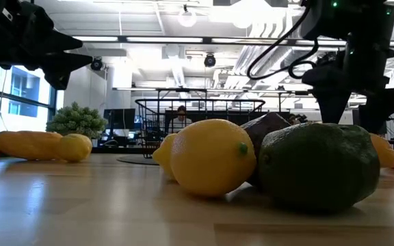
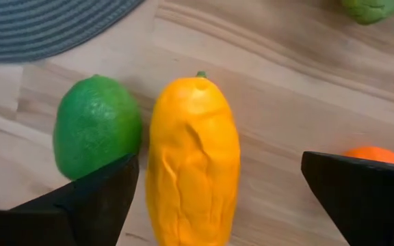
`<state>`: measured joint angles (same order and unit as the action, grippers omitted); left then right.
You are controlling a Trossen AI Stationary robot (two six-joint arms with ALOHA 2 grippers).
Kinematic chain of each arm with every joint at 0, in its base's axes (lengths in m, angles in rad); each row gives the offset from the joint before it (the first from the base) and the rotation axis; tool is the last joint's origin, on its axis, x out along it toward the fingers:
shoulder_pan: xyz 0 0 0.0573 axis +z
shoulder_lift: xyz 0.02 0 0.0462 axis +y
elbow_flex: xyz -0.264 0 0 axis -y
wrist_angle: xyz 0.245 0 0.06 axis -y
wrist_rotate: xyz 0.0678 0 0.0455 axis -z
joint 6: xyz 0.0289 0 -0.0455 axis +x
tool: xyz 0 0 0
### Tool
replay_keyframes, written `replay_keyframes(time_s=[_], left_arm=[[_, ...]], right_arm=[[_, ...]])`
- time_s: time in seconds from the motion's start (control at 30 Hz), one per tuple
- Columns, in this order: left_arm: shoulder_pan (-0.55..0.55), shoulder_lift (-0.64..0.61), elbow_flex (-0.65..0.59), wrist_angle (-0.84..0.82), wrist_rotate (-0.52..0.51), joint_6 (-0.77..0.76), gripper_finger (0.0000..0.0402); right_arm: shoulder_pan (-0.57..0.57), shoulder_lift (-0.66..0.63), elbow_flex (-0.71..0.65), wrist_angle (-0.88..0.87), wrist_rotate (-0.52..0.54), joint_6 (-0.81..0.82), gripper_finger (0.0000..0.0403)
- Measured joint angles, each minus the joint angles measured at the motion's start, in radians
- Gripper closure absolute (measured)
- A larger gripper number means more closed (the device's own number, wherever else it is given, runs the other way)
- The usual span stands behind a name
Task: Build produce basket
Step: Put the yellow mango into the wire basket
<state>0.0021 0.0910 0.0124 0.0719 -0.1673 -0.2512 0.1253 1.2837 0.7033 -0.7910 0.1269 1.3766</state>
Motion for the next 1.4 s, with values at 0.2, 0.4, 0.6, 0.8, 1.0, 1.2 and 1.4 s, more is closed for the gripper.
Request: replay_keyframes(time_s=[0.2,0.4,0.6,0.8,1.0,1.2,1.4], left_arm=[[0.000,0.000,0.000,0.000,0.000,0.000,0.0213],[0.000,0.000,0.000,0.000,0.000,0.000,0.0213],[0.000,0.000,0.000,0.000,0.000,0.000,0.0213],[0.000,0.000,0.000,0.000,0.000,0.000,0.0213],[0.000,0.000,0.000,0.000,0.000,0.000,0.0213],[0.000,0.000,0.000,0.000,0.000,0.000,0.0213],[0.000,0.000,0.000,0.000,0.000,0.000,0.0213]], right_arm=[[0.000,0.017,0.000,0.025,0.013,0.037,0.0051],[0.000,0.064,0.000,0.057,-0.006,0.038,0.0081],[0.000,0.108,0.000,0.086,-0.009,0.061,0.0084],[0.000,0.124,-0.001,0.086,-0.010,0.090,0.0099],[0.000,0.124,-0.001,0.085,-0.013,0.101,0.0167],[0.000,0.116,-0.001,0.118,-0.015,0.108,0.0224],[0.013,0.073,0.052,0.042,0.038,0.109,0.0223]])
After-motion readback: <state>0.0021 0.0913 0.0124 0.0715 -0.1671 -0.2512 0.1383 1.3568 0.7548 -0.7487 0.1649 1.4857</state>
